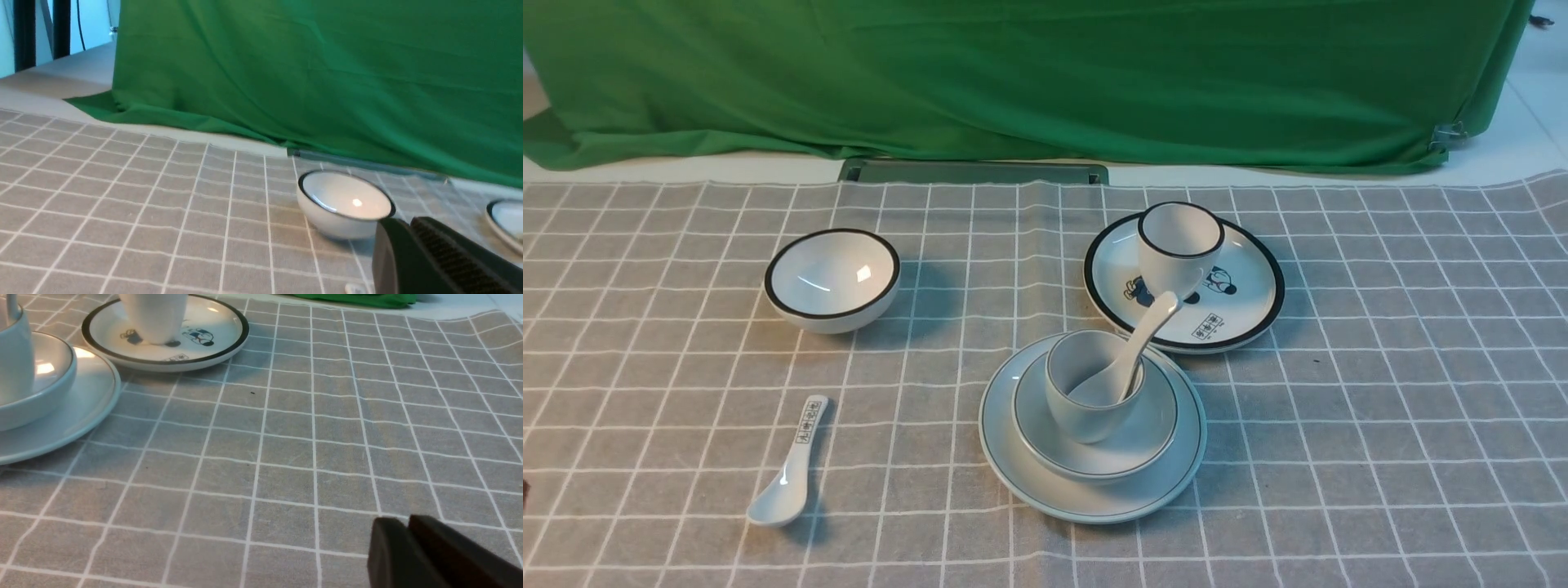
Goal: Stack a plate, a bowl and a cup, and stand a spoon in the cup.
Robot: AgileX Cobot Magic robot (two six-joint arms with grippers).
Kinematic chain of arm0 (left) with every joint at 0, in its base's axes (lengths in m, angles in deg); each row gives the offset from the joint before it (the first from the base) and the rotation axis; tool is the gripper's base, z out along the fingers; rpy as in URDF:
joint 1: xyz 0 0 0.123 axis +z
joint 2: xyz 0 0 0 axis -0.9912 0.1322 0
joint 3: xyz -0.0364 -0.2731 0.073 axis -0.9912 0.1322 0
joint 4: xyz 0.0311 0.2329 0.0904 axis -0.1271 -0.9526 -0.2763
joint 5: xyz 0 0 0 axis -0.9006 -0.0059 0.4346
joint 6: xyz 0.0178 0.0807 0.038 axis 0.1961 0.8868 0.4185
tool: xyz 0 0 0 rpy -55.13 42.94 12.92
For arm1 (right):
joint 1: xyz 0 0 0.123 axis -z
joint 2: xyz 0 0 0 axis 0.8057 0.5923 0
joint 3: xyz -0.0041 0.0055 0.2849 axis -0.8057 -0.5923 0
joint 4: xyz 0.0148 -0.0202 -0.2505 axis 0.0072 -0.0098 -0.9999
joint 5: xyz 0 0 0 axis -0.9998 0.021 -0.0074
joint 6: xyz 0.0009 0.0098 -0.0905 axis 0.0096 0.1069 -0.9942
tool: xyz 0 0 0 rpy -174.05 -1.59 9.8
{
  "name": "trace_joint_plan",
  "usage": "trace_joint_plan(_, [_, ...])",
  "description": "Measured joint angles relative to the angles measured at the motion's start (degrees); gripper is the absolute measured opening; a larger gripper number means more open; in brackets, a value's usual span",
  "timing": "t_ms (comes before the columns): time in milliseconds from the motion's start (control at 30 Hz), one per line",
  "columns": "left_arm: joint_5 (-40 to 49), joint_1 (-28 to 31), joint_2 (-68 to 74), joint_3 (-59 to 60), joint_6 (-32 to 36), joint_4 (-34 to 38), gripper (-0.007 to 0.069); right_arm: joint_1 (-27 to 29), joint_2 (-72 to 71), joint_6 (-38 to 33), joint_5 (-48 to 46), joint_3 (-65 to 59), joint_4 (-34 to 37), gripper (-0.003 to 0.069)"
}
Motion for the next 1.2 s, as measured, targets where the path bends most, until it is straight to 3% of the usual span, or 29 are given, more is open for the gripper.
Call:
trace_joint_plan(233, [9.2,0.0,0.0,0.0,3.5,0.6,0.0013,0.0,0.0,0.0,0.0,0.0,0.0,0.0118])
trace_joint_plan(1200, [9.3,0.5,0.0,0.1,3.7,0.3,0.0013,0.0,0.0,0.0,0.1,0.0,0.0,0.0171])
